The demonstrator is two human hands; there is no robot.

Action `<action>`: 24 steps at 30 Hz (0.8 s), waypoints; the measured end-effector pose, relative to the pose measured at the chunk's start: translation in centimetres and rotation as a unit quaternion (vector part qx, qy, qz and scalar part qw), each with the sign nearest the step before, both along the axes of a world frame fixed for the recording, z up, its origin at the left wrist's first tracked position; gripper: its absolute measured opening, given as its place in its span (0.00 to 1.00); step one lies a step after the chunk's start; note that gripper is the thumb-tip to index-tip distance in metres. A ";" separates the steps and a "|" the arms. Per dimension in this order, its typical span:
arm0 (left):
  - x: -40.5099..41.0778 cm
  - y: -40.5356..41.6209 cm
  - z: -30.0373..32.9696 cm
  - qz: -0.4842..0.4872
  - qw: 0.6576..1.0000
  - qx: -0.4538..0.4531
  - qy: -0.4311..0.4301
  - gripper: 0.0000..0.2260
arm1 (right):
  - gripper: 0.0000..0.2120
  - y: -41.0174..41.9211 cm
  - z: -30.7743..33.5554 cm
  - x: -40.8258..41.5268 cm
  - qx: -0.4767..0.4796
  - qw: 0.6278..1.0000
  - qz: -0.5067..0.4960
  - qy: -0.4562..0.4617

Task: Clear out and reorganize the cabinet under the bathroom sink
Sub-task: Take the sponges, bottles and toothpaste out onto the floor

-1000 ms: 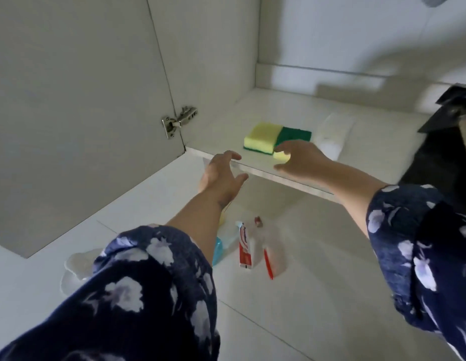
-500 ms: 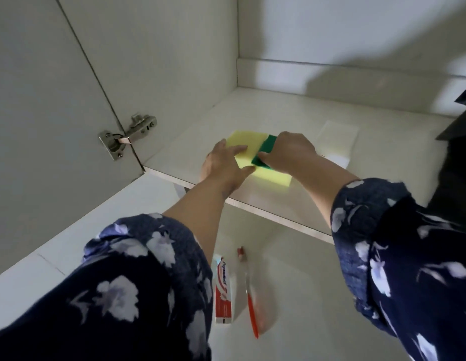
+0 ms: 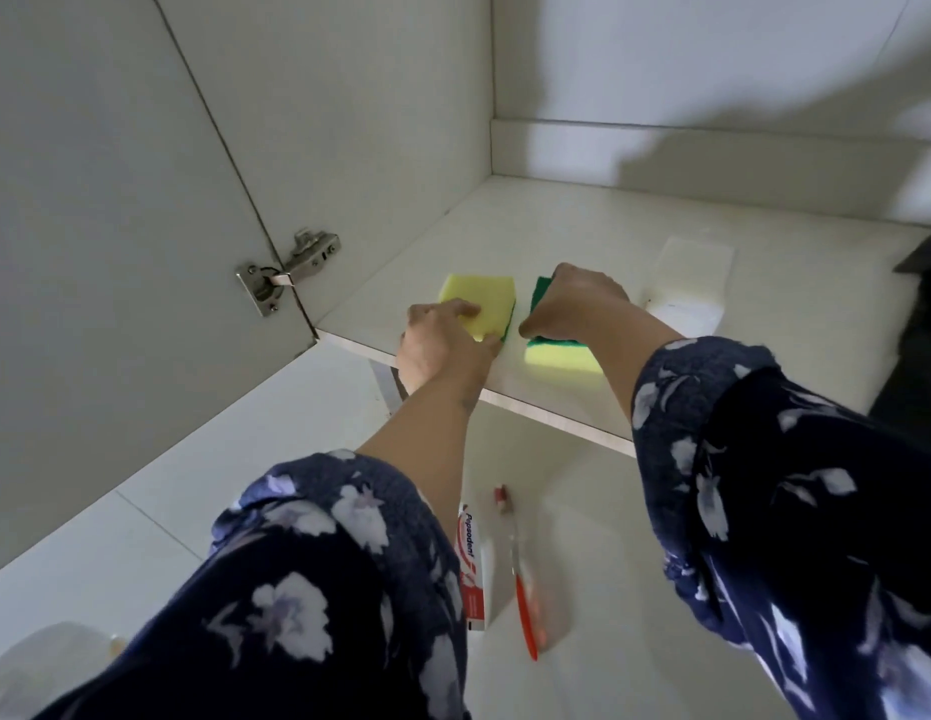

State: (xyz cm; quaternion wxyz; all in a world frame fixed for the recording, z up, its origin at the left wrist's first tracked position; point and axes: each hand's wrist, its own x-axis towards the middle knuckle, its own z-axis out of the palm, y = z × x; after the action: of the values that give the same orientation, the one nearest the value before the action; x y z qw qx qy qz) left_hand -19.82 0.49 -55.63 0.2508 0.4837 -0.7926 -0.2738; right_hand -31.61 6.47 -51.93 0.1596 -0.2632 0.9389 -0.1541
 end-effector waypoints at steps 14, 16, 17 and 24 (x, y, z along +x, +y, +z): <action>22.6 9.5 -5.2 0.202 0.976 0.002 0.084 0.17 | 0.34 4.0 -3.7 22.7 -0.083 0.967 0.240 0.002; 26.2 11.2 -6.8 0.252 0.966 0.012 0.066 0.18 | 0.33 4.2 -6.0 26.5 -0.068 0.960 0.270 -0.026; 27.8 12.0 -7.7 0.271 0.961 0.021 0.058 0.18 | 0.33 4.5 -7.2 28.2 -0.060 0.956 0.284 -0.036; 34.8 16.5 -13.4 0.283 0.955 0.086 0.031 0.18 | 0.38 8.5 -14.5 33.7 0.004 0.945 0.321 -0.064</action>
State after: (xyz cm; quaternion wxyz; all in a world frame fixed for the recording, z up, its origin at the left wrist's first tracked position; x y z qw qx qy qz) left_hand 14.95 16.97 -69.01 0.3003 0.6993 -0.5882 -0.2737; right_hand 2.12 14.93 -66.41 0.2617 -0.5395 0.7930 -0.1077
